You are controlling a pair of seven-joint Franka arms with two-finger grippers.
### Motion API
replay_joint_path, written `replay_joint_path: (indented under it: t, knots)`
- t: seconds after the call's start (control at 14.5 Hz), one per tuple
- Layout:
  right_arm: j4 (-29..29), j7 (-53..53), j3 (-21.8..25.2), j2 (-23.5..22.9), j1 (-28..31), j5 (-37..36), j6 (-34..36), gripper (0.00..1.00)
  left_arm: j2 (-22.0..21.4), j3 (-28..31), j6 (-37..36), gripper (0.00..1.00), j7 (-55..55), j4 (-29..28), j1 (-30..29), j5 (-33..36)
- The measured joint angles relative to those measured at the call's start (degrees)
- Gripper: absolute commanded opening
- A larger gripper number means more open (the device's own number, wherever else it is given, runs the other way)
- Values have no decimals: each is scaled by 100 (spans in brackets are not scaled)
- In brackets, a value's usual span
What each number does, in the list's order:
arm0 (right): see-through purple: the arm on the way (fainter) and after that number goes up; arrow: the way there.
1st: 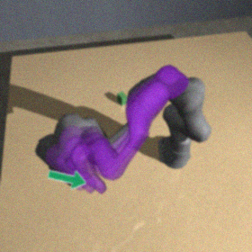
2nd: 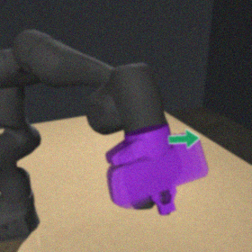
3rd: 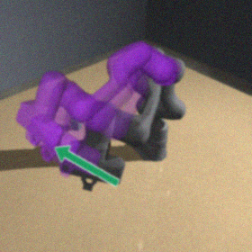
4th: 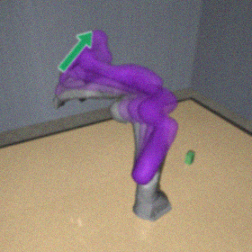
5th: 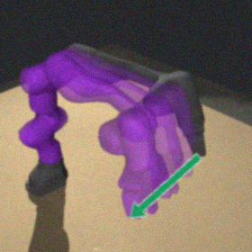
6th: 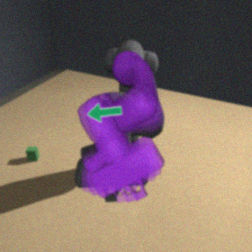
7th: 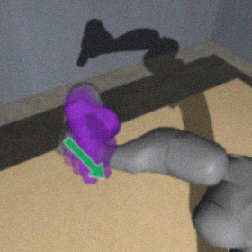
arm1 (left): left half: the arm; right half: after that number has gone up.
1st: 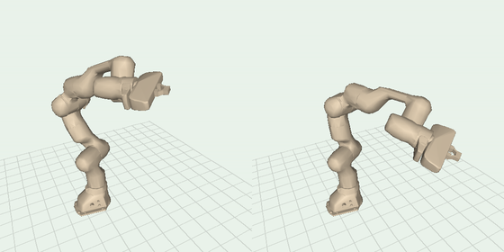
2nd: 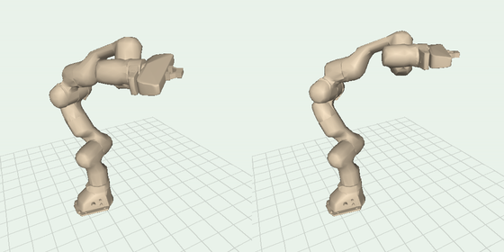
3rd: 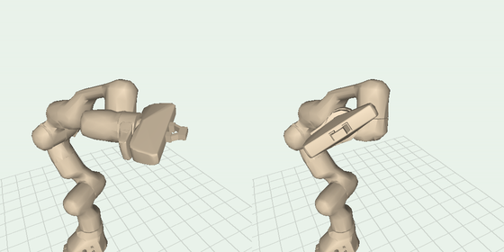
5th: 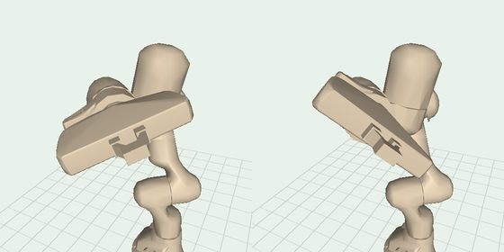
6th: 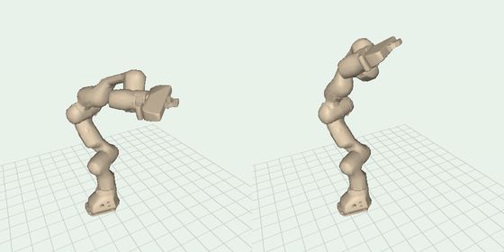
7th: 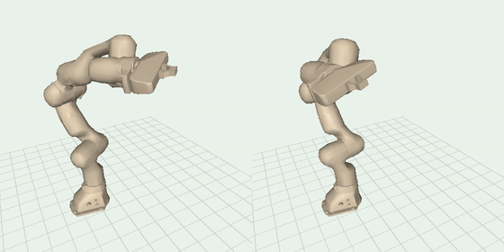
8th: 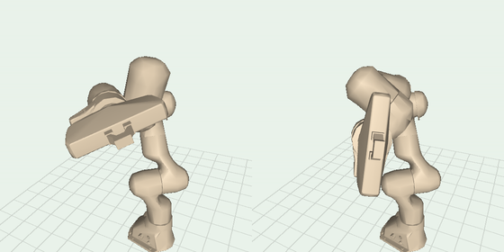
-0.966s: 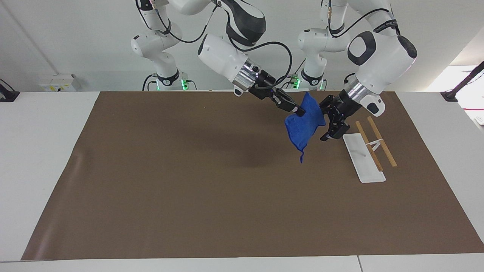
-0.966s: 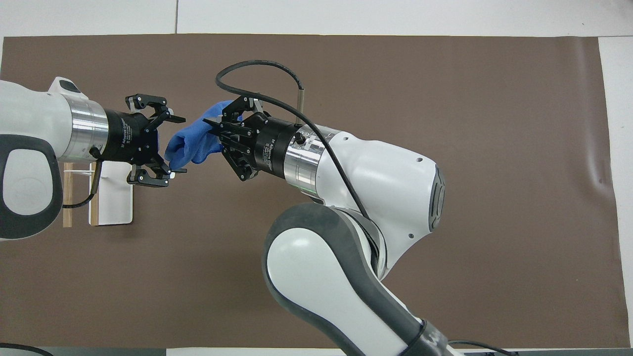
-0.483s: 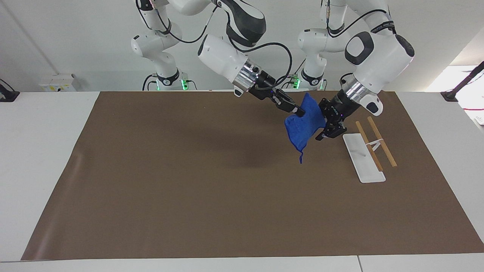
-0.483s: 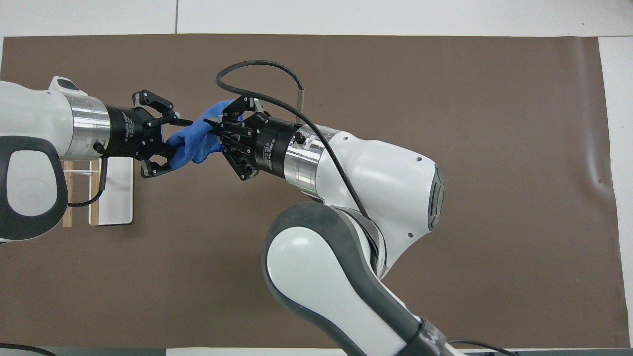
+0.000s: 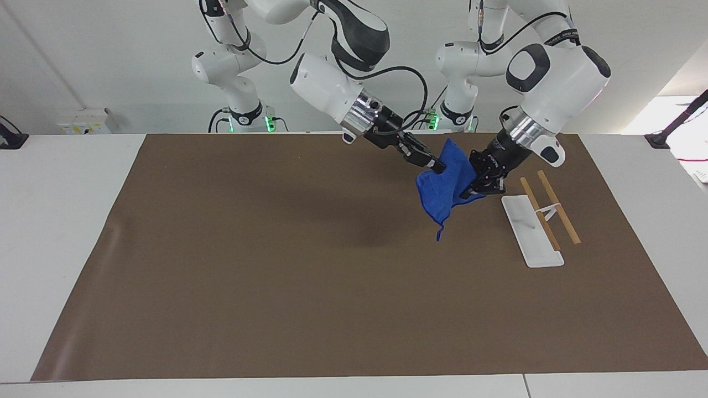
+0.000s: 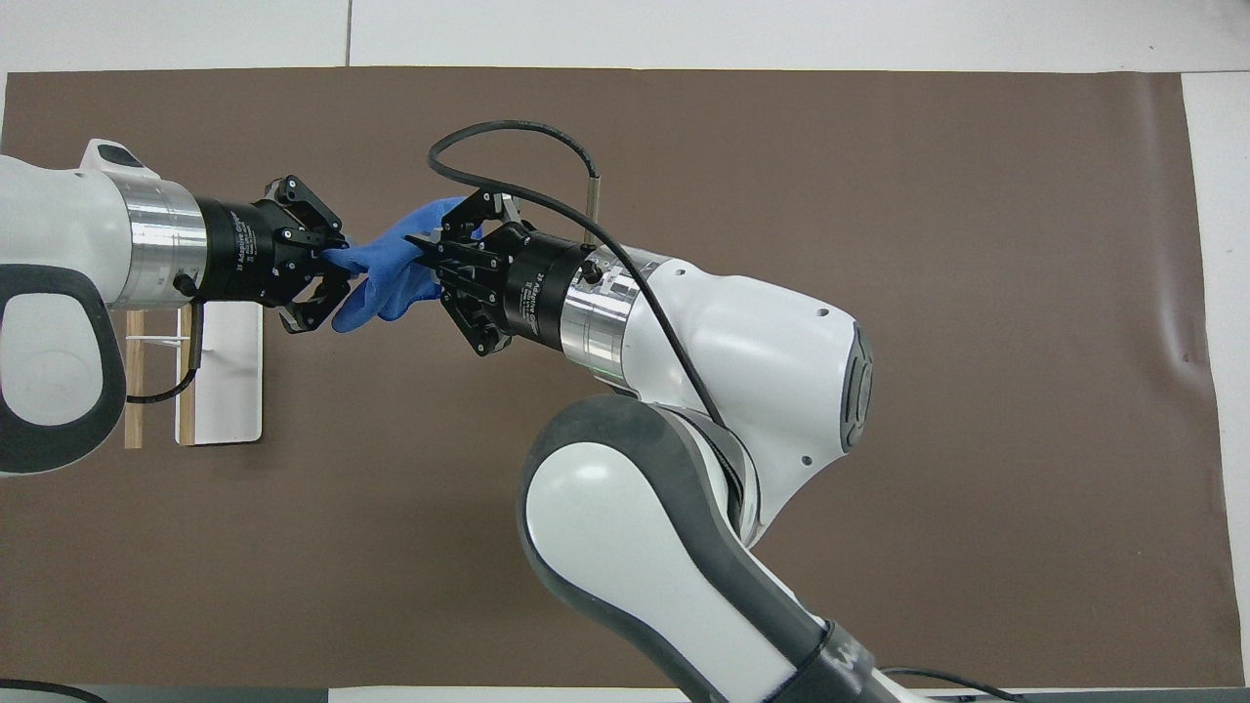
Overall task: Right arm passes towel to left arm to hang
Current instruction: 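Open the right gripper and withdraw it while the left gripper holds the towel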
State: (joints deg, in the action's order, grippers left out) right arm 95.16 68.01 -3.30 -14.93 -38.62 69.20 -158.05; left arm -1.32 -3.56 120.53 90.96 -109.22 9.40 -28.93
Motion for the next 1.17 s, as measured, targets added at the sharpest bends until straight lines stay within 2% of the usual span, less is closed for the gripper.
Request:
replay_joint_path:
  t: [0.34,0.41,0.48,0.76,1.03,1.17]
  knots:
    - [2,-50,17,-4,14,0,-12,0,-1,1,131,0,-299,24,4,241]
    - [2,-110,18,-4,21,0,-14,47,-4,-3,131,0,-326,29,8,460]
    - [2,-194,20,-6,32,0,-15,99,-11,-12,133,0,-337,41,16,699]
    - [7,-702,43,-9,108,-342,-18,100,-45,-24,197,0,-345,87,73,1649]
    - [195,-1098,58,-12,439,-1924,-15,100,-49,-48,354,0,-354,87,96,2569]
    - [412,-1632,70,-6,719,-2574,8,100,-54,-50,358,0,-357,85,149,3079]
